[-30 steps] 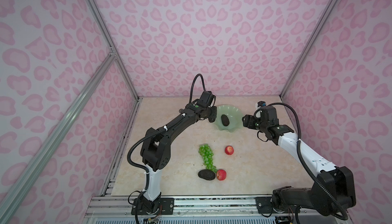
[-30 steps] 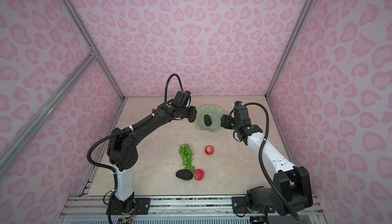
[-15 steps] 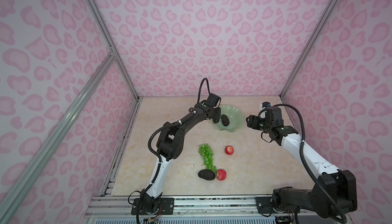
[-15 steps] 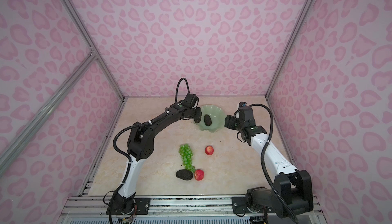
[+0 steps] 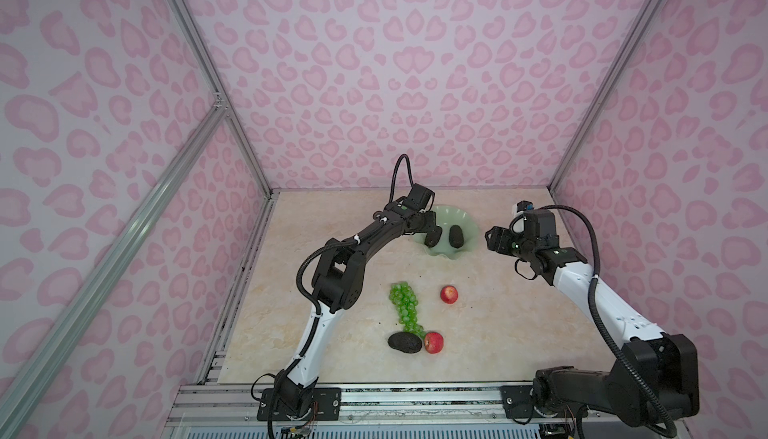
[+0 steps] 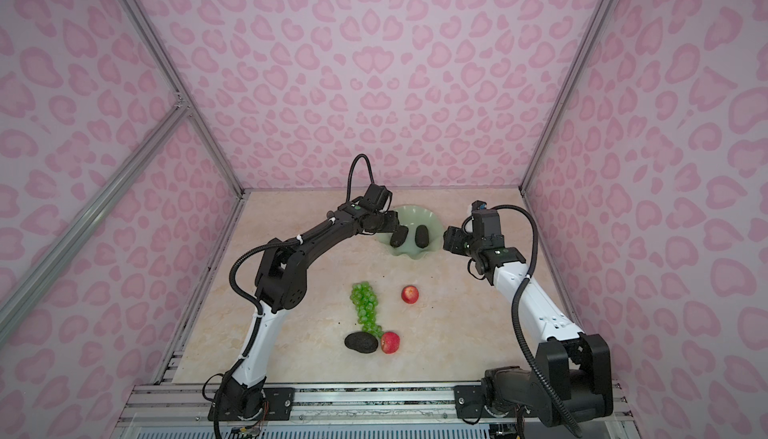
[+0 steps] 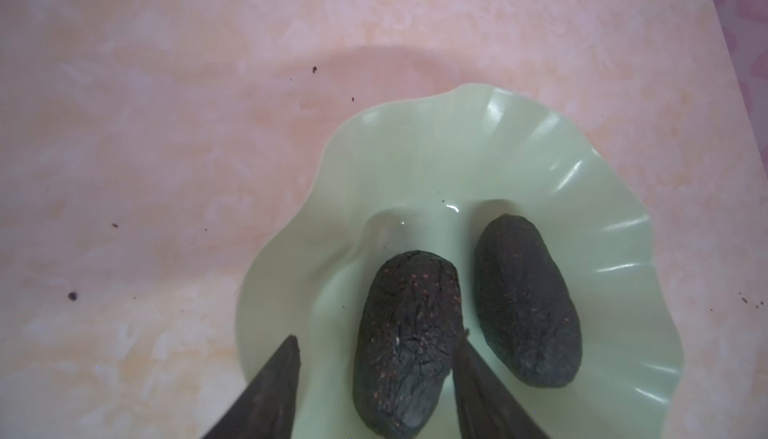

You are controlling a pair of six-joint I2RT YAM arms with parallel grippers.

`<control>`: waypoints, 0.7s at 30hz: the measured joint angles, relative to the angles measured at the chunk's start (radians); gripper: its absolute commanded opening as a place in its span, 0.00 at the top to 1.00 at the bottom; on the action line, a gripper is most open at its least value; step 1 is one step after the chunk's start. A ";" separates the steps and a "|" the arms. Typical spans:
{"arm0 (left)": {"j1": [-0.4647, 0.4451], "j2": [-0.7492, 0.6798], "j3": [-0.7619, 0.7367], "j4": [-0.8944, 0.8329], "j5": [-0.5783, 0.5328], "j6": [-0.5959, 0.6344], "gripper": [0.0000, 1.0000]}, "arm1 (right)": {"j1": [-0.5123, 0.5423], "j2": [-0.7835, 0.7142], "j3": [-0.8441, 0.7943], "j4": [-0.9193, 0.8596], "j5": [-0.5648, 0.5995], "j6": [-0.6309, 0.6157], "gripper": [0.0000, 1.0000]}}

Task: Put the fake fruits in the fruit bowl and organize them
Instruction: 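Release the avocado with left gripper while right gripper reaches for red apple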

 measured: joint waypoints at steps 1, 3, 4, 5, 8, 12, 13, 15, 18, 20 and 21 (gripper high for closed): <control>0.000 0.000 0.000 0.000 0.000 0.000 0.40 | 0.000 0.000 0.000 0.000 -0.005 -0.003 0.19; 0.000 -0.001 -0.003 0.003 0.000 0.000 0.40 | 0.000 0.000 0.000 0.000 -0.018 -0.007 0.20; 0.000 -0.002 -0.006 0.008 0.000 0.002 0.39 | 0.003 0.001 0.000 -0.001 -0.027 -0.008 0.20; -0.001 -0.002 -0.008 0.009 -0.001 0.008 0.39 | 0.012 0.004 0.000 -0.002 -0.030 -0.008 0.20; -0.004 -0.002 -0.010 0.022 -0.002 0.031 0.38 | 0.060 0.008 -0.010 -0.018 -0.029 -0.011 0.20; -0.010 -0.011 -0.039 0.056 -0.018 0.073 0.36 | 0.166 0.008 -0.035 -0.057 -0.013 -0.010 0.21; -0.010 -0.017 -0.058 0.066 -0.024 0.087 0.36 | 0.202 0.008 -0.044 -0.064 -0.008 -0.009 0.22; -0.012 -0.031 -0.092 0.079 -0.034 0.101 0.35 | 0.261 0.008 -0.064 -0.071 -0.002 -0.002 0.22; -0.012 -0.055 -0.141 0.105 -0.043 0.124 0.34 | 0.338 0.008 -0.105 -0.079 0.008 0.028 0.23; -0.012 -0.078 -0.172 0.122 -0.046 0.134 0.33 | 0.381 0.013 -0.132 -0.082 0.025 0.061 0.23; -0.012 -0.089 -0.186 0.131 -0.047 0.137 0.33 | 0.398 0.018 -0.140 -0.082 0.028 0.071 0.24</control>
